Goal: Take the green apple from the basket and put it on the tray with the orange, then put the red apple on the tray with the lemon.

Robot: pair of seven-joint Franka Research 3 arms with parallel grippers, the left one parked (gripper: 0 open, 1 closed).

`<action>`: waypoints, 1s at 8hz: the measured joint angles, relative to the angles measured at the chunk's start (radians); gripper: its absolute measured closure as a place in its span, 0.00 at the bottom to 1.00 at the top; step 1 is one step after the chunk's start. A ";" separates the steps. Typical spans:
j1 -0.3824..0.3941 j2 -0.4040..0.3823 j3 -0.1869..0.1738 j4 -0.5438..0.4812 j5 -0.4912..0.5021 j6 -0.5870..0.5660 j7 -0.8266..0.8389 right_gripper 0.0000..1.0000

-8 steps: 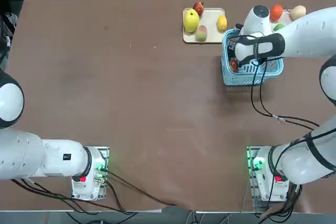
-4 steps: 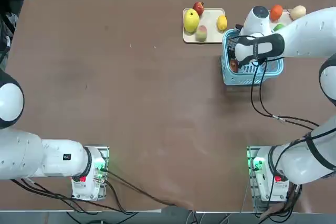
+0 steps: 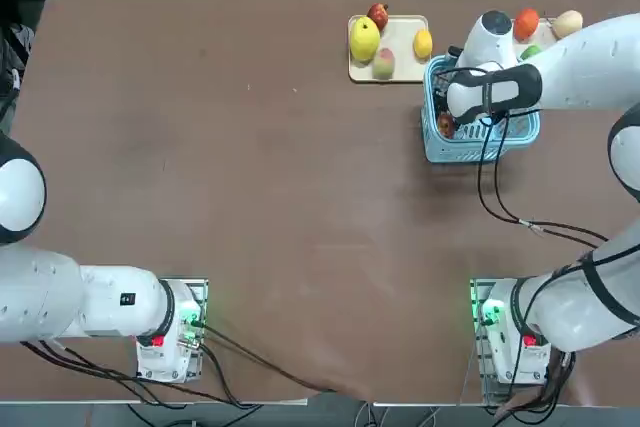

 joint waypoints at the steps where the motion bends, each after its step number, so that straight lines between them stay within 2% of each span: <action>1: 0.000 -0.002 0.001 0.002 0.000 -0.022 0.000 0.13; 5: 0.000 -0.040 0.001 0.014 0.002 -0.208 0.000 0.13; 7: -0.004 -0.105 -0.005 0.031 0.002 -0.314 0.000 0.13; 8: -0.013 -0.151 -0.008 0.057 0.002 -0.405 0.000 0.13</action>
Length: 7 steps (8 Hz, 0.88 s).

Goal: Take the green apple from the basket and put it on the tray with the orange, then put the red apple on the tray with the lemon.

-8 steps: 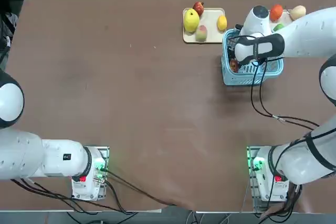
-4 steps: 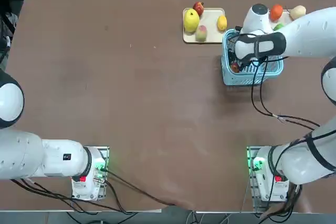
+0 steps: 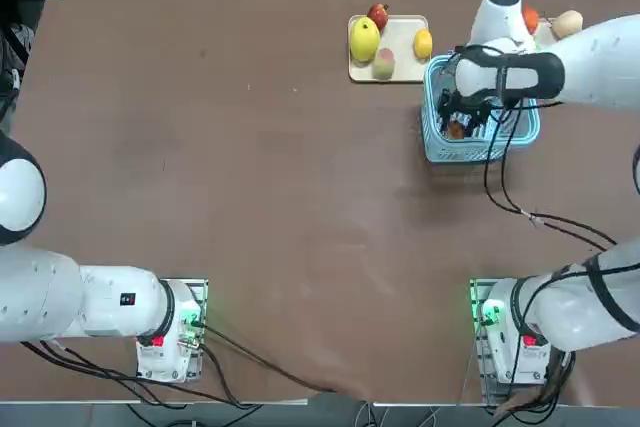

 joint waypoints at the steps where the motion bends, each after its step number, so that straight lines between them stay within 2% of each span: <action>1: -0.014 -0.045 -0.002 0.045 0.000 -0.113 0.000 0.13; 3: -0.046 -0.089 -0.005 0.193 -0.001 -0.350 0.000 0.13; 4: -0.062 -0.093 -0.005 0.275 -0.001 -0.431 -0.002 0.13; 5: -0.071 -0.092 -0.005 0.344 -0.001 -0.487 -0.003 0.13; 7: -0.075 -0.070 -0.004 0.462 0.000 -0.508 -0.003 0.13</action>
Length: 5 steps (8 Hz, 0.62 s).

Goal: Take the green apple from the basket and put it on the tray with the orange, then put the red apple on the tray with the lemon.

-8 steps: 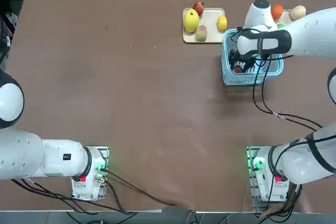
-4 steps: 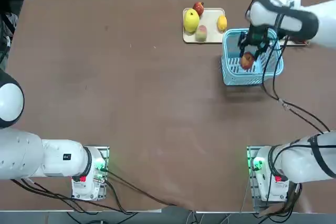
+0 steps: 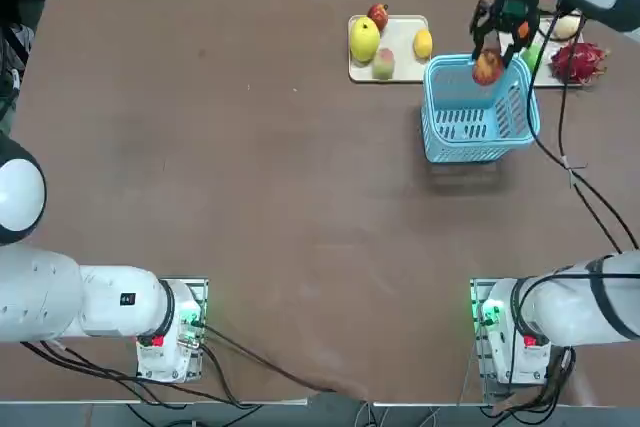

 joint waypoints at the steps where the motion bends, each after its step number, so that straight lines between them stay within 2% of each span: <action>1: 0.001 0.042 0.003 0.076 0.001 0.003 0.003 0.13; 3: 0.006 0.192 0.016 0.251 0.037 0.036 0.063 0.13; 5: 0.023 0.370 0.021 0.390 0.080 0.145 0.126 0.13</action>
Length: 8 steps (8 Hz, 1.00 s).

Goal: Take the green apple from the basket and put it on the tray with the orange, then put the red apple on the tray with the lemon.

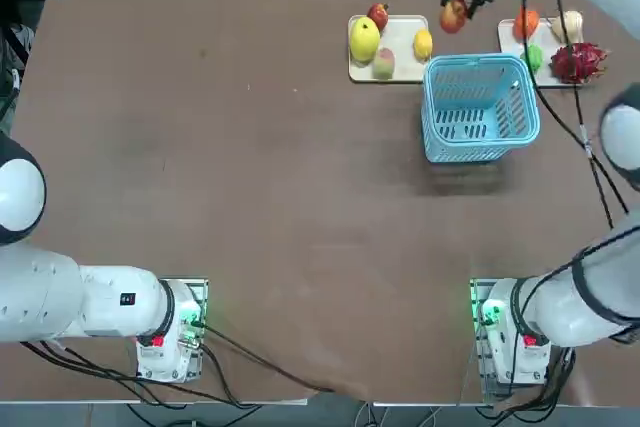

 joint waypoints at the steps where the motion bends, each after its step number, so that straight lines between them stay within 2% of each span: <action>1: 0.008 0.074 0.001 0.048 0.004 0.079 0.037 0.13; 5: 0.037 0.292 0.002 0.183 0.006 0.302 0.187 0.13; 8: 0.062 0.399 0.002 0.196 0.006 0.320 0.204 0.13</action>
